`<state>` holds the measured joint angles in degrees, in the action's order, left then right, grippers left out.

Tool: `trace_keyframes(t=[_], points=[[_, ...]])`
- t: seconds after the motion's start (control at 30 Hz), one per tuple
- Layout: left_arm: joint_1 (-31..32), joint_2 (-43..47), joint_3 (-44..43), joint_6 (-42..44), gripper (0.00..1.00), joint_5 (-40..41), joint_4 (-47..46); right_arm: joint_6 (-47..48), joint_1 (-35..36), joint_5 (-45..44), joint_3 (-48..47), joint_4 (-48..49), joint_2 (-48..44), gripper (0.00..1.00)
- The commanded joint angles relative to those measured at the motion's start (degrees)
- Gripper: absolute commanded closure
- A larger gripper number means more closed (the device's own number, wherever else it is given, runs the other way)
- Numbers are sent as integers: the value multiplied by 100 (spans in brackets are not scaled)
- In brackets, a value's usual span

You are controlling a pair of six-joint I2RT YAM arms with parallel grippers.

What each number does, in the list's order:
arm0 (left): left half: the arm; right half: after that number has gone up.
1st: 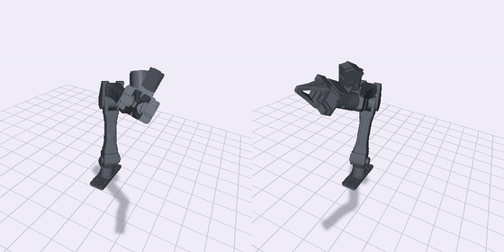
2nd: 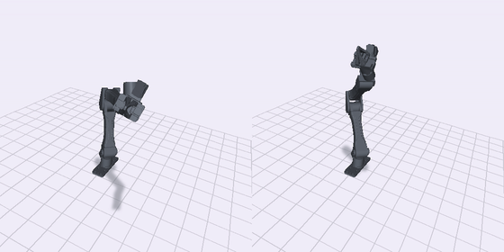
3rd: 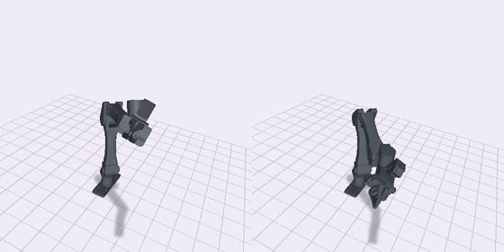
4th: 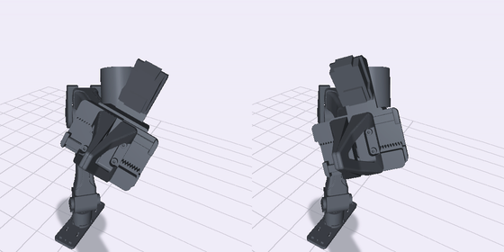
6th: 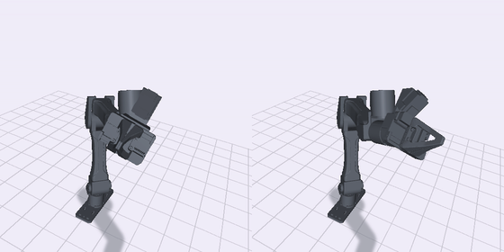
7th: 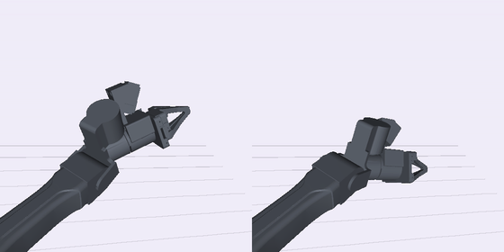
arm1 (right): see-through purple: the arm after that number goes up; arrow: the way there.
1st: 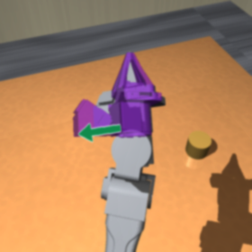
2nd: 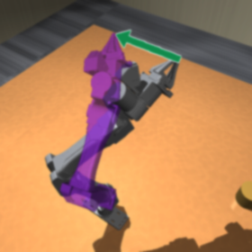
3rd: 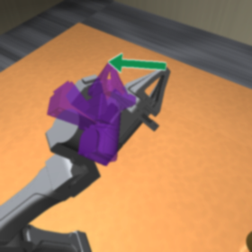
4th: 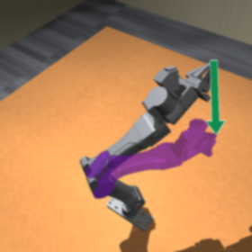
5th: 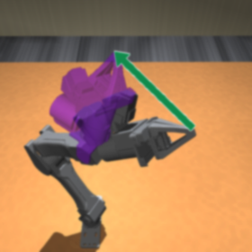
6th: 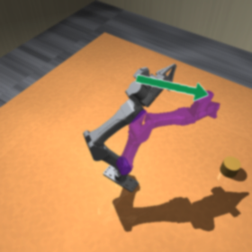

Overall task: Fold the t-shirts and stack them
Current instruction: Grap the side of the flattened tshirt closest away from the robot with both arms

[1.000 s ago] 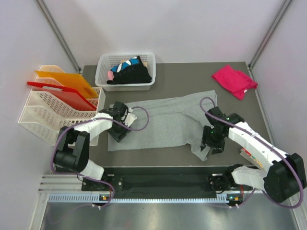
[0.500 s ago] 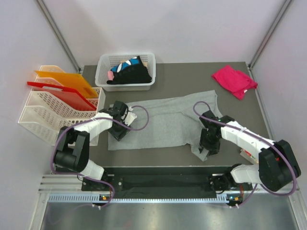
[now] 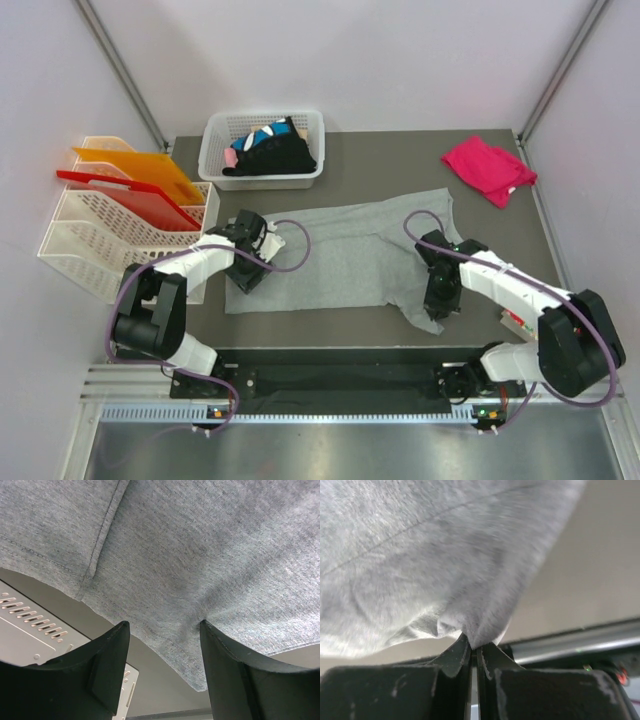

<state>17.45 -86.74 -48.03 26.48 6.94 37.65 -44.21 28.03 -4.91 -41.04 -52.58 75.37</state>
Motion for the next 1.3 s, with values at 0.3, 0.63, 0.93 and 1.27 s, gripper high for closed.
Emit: trace_keyframes(t=[0.3,0.63,0.93,1.27], points=[[-31,52,-198,15,37,-8,-30,-88,-26,-441,-739,-1712,-700,100],[-66,886,-119,506,35,317,559,96,-122,-748,-1073,-2344,-831,100],[-84,1186,118,516,34,-271,1314,105,-254,-283,-818,-1827,-691,100],[-84,1098,426,657,37,-597,1631,123,-254,-292,-1100,-1747,-471,100]])
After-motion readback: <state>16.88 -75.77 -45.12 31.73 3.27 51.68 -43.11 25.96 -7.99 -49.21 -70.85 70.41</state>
